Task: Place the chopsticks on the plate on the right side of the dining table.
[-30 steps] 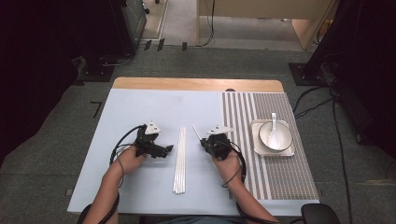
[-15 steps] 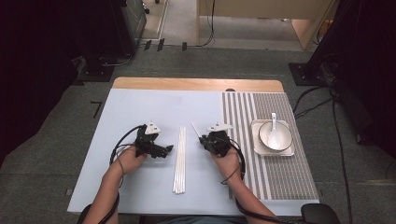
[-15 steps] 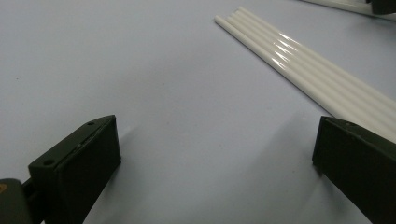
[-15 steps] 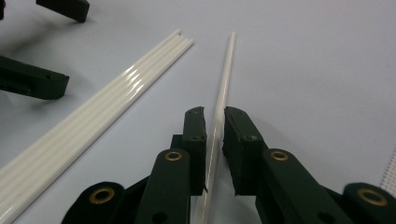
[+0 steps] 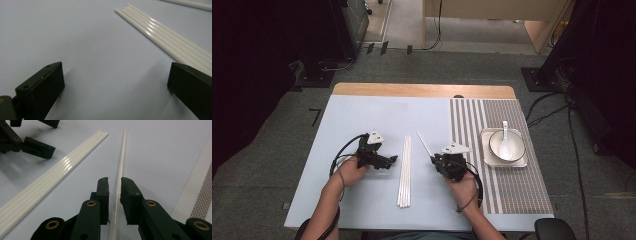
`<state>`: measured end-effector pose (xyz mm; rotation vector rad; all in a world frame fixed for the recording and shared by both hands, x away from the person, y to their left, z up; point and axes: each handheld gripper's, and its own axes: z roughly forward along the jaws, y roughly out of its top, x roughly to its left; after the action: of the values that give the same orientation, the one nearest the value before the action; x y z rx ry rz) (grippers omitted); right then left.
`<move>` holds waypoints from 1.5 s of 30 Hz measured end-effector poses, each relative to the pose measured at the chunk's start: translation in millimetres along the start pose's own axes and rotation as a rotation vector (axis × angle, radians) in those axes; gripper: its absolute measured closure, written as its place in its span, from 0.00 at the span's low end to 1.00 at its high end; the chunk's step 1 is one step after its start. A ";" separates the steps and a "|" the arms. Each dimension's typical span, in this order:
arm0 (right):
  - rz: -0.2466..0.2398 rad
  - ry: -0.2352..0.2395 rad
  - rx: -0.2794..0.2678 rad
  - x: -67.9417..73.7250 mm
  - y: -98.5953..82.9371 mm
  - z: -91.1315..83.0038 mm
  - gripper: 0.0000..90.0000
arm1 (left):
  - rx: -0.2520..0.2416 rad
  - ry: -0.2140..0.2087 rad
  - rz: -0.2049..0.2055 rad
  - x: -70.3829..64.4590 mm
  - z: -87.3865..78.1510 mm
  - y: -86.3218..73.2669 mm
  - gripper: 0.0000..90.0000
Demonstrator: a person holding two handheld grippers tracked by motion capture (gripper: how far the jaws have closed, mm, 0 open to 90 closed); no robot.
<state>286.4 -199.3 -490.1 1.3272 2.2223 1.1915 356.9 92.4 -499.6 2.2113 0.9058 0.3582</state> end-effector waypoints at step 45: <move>0.090 0.033 0.039 -15.4 -7.6 0.0 0.94 | 0.001 0.001 0.001 -0.1 0.0 0.1 0.01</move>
<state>290.2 -213.9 -498.4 1.4475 2.2402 1.2151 356.8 92.2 -499.5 2.2128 0.9062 0.3597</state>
